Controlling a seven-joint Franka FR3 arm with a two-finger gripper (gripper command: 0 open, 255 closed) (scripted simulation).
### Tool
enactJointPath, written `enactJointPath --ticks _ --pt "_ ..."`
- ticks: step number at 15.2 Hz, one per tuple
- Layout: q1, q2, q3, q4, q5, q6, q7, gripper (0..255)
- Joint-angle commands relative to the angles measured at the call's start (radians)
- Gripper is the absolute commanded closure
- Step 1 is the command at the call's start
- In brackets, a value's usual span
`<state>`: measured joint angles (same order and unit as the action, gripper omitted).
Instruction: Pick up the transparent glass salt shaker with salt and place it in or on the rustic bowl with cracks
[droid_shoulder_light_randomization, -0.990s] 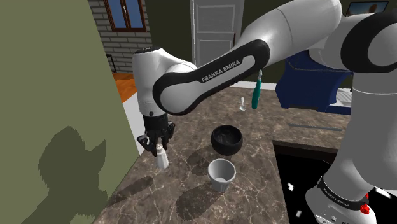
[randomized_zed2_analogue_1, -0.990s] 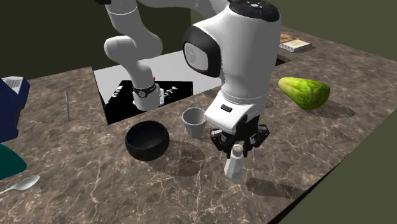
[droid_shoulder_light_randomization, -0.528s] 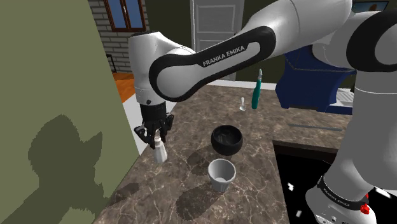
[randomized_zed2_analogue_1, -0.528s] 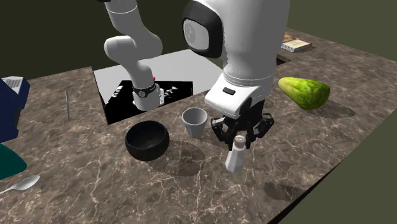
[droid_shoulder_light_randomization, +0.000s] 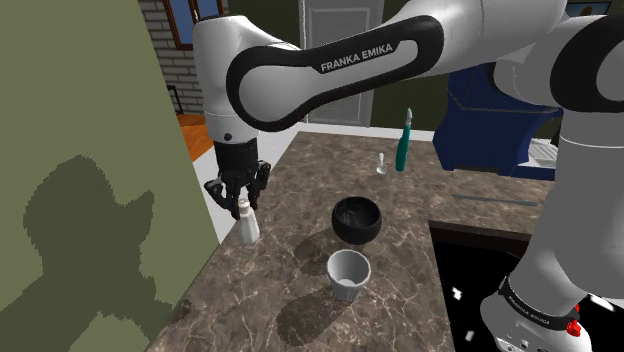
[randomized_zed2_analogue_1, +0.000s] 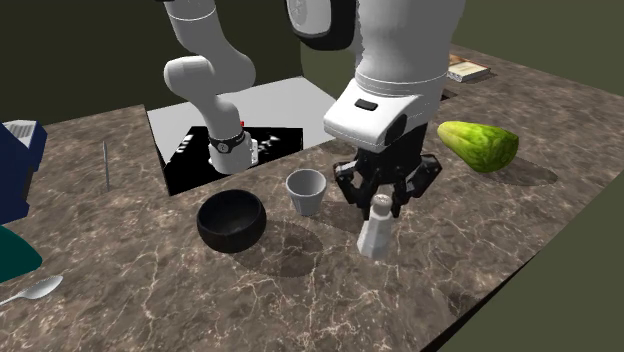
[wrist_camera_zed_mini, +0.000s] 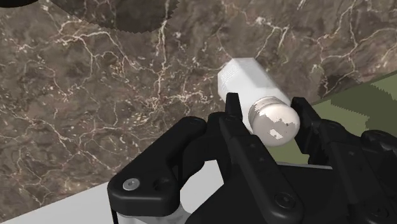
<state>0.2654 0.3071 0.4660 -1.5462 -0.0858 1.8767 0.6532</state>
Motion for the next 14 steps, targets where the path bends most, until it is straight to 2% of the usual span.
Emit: enactJointPath --ticks 1,7,14 --pt "0.001 -0.002 0.001 0.024 0.001 -0.026 0.0 255" --pt "0.007 0.0 0.003 0.101 0.001 -0.101 0.001 255" --pt "-0.119 -0.276 -0.031 -0.203 0.135 -0.052 -0.163 255"
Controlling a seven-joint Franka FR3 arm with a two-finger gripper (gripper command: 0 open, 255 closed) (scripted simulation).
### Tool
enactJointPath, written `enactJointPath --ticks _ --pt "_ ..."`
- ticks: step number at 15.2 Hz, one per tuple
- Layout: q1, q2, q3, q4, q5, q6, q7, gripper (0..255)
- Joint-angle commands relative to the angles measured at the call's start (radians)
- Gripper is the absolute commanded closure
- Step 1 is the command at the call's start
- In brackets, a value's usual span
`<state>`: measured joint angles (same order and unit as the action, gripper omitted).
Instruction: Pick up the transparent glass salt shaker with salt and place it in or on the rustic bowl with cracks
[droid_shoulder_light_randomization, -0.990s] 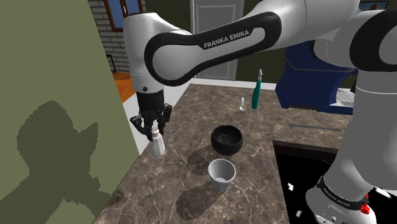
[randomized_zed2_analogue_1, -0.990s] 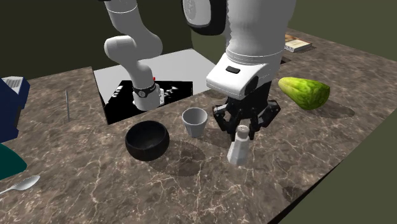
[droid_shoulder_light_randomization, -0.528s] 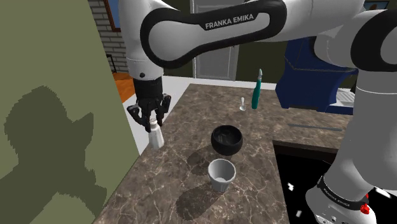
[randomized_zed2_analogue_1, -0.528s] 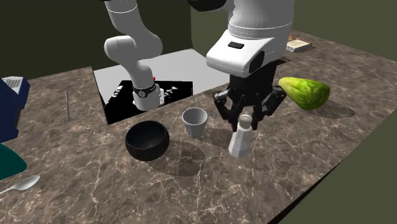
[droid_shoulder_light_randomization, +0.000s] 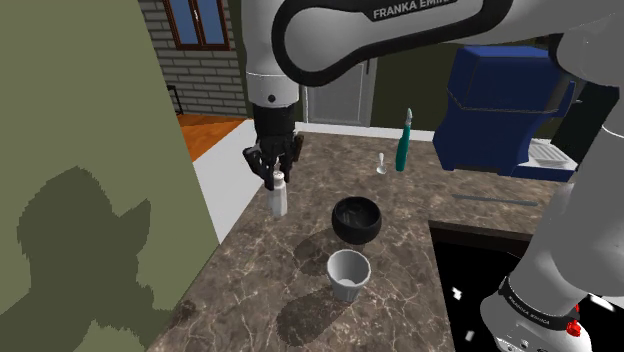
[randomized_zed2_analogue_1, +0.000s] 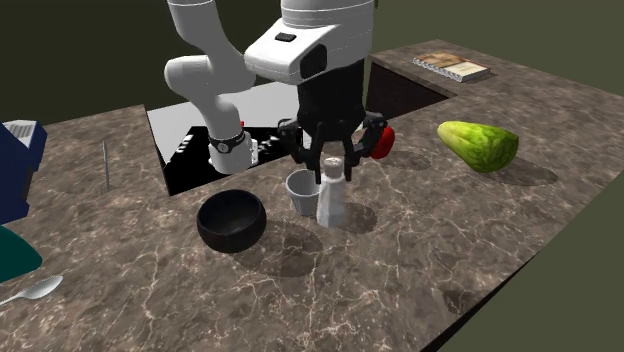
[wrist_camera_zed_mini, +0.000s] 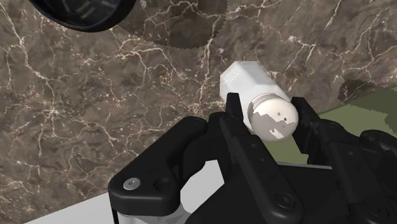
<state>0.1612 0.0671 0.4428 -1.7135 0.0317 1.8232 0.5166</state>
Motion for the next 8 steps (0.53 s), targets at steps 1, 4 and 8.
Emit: enactJointPath --ticks 1,4,8 --pt "-0.027 -0.072 -0.018 -0.071 0.035 0.003 -0.052 255" --pt "-0.057 -0.174 -0.055 -0.167 0.077 -0.001 -0.129 255" --pt "-0.086 -0.295 -0.113 -0.274 0.114 -0.019 -0.229 255"
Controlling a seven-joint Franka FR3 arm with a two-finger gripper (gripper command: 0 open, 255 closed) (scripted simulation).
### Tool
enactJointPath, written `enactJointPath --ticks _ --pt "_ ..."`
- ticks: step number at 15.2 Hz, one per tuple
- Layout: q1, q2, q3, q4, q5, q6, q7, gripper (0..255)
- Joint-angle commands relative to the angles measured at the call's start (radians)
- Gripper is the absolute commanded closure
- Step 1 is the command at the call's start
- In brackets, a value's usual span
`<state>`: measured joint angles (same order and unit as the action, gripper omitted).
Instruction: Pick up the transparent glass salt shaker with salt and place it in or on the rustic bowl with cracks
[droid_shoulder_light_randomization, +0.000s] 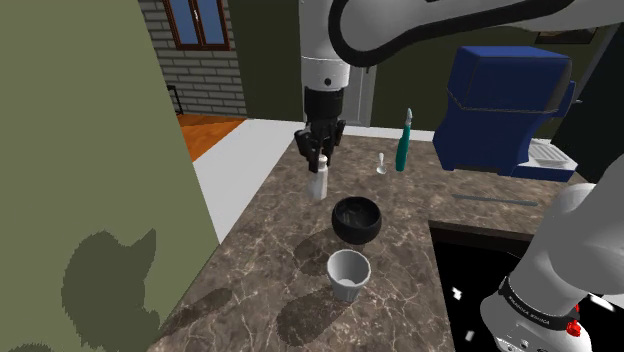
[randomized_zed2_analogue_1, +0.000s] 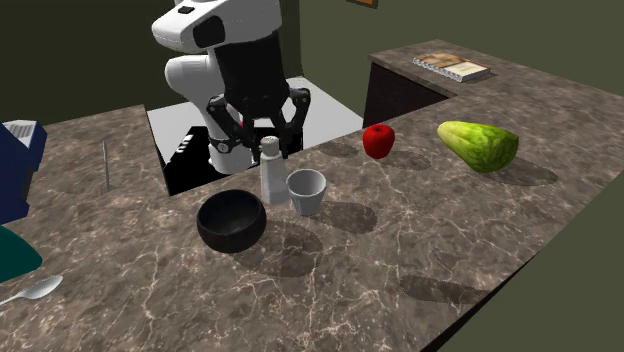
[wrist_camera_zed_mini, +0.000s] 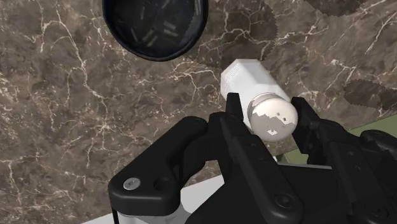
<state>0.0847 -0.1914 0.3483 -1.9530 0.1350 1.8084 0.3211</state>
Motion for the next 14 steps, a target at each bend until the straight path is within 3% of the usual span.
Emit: enactJointPath --ticks 1,8,14 --pt "-0.015 -0.065 -0.035 -0.058 0.017 -0.01 -0.058 255" --pt "-0.056 -0.232 -0.151 -0.187 0.022 -0.064 -0.216 255" --pt "-0.053 -0.234 -0.146 -0.269 0.027 0.016 -0.222 255"
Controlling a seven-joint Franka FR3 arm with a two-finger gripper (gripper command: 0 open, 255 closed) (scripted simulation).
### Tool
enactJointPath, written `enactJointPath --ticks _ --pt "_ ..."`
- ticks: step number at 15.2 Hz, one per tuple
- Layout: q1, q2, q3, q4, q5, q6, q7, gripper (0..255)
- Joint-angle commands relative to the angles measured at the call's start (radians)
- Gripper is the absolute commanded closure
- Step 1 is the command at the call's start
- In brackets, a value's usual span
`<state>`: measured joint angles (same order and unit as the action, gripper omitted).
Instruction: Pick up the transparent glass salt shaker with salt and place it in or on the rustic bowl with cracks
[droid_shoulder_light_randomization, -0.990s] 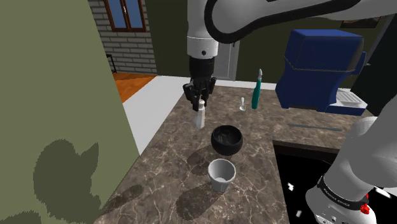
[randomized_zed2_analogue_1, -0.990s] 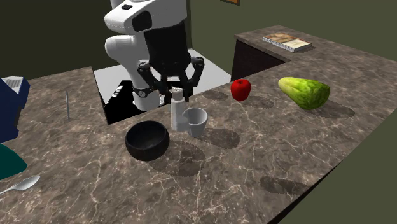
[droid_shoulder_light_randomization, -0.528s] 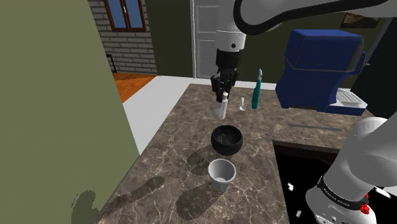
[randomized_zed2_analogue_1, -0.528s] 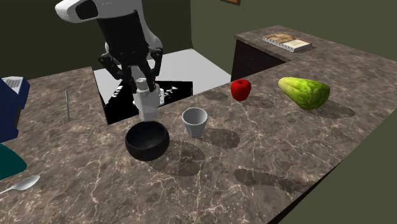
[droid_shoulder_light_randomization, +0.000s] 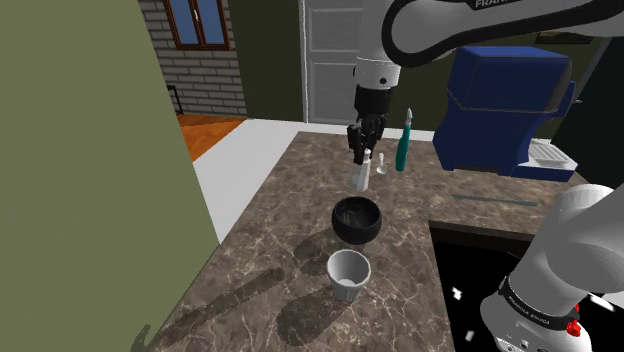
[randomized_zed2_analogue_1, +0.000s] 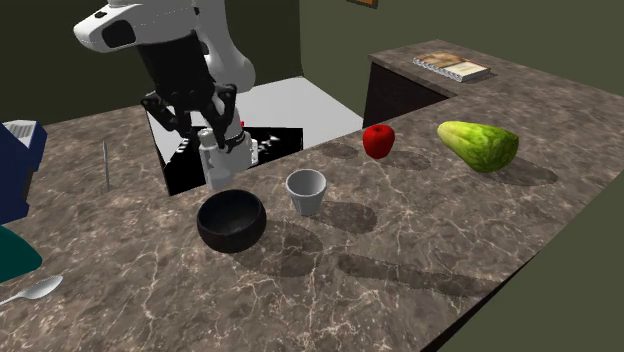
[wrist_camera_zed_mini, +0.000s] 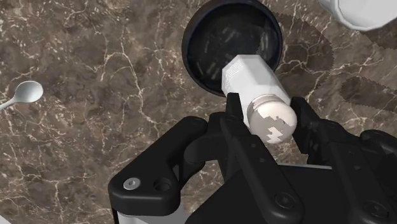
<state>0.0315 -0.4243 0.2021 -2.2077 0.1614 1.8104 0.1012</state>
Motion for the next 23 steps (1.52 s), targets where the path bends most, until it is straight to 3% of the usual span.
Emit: enactJointPath --ticks 1,14,22,23 --pt "0.0 0.0 0.001 -0.027 0.002 0.027 -0.003 255" --pt "0.005 0.03 0.016 -0.183 0.013 0.213 -0.016 255" --pt "0.005 0.03 0.016 -0.183 0.013 0.213 -0.016 255" --pt "0.005 0.03 0.016 -0.183 0.013 0.213 -0.016 0"
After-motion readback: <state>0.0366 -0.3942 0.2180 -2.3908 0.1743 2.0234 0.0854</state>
